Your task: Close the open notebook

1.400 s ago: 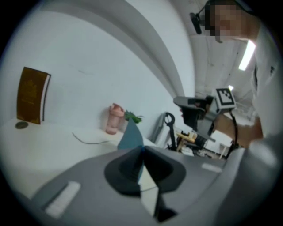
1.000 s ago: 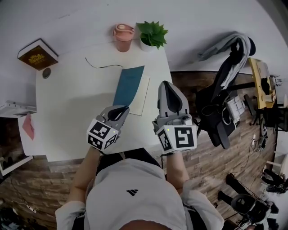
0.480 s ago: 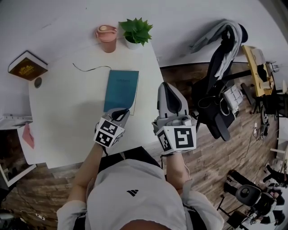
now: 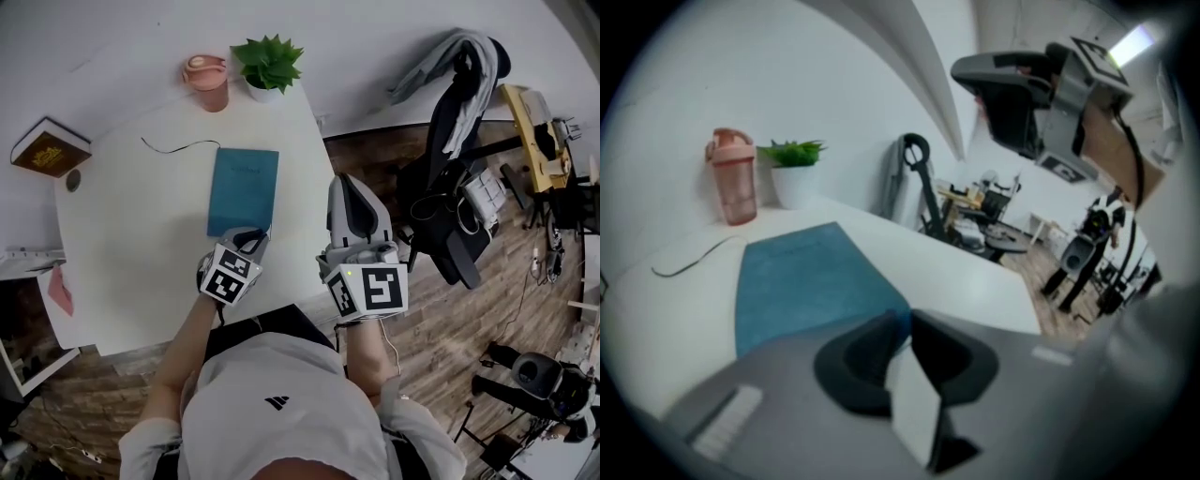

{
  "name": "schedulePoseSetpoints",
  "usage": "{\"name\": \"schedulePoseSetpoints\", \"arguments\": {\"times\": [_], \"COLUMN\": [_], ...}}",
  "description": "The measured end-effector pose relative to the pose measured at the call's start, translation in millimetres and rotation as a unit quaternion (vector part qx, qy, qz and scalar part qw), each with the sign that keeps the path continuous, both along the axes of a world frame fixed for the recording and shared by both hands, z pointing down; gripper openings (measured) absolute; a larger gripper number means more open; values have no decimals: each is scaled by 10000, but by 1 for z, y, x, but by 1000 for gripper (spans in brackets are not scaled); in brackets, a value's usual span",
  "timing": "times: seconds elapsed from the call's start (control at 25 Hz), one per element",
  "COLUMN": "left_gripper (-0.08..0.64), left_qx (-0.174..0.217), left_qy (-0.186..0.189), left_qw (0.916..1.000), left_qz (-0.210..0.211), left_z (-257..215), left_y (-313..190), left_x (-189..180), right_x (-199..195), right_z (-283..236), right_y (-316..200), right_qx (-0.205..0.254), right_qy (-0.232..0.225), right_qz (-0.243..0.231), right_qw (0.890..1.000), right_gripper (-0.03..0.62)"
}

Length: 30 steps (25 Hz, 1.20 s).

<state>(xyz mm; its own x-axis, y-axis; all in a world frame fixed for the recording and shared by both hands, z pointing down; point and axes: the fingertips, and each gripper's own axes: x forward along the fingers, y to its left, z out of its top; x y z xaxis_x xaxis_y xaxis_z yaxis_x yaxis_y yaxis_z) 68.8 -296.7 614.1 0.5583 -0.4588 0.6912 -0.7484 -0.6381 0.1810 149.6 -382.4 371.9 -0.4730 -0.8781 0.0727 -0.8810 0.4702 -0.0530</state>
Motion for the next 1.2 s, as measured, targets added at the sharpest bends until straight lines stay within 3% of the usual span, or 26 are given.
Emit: {"name": "schedulePoseSetpoints", "arguments": {"times": [0.16,0.52,0.6,0.76,0.92,1.2], "left_gripper": [84,189,157,9,8,8], "left_qx": [-41,-147,-160,-33,148,851], "left_qy": [-77,127,284,541,628,886], "left_qw": [9999,9991,9991,9983,9975,9901], "left_qz": [149,388,262,-218,-271,-675], "left_z": [6,6,1,-8,-21,-73], "left_y": [3,10,12,10,14,23], "left_x": [6,13,10,-9,-22,-56], "right_x": [3,1,0,-1,-2,-16], "right_z": [3,-1,-4,-10,-13,-22], "right_y": [2,12,17,28,42,71], "right_qx": [-26,41,73,128,159,223], "right_qy": [-1,11,27,56,83,126], "right_qz": [17,36,53,143,269,376], "right_qw": [10000,10000,10000,9998,9995,9990], "right_gripper": [-6,-6,-6,-6,-6,-6]}}
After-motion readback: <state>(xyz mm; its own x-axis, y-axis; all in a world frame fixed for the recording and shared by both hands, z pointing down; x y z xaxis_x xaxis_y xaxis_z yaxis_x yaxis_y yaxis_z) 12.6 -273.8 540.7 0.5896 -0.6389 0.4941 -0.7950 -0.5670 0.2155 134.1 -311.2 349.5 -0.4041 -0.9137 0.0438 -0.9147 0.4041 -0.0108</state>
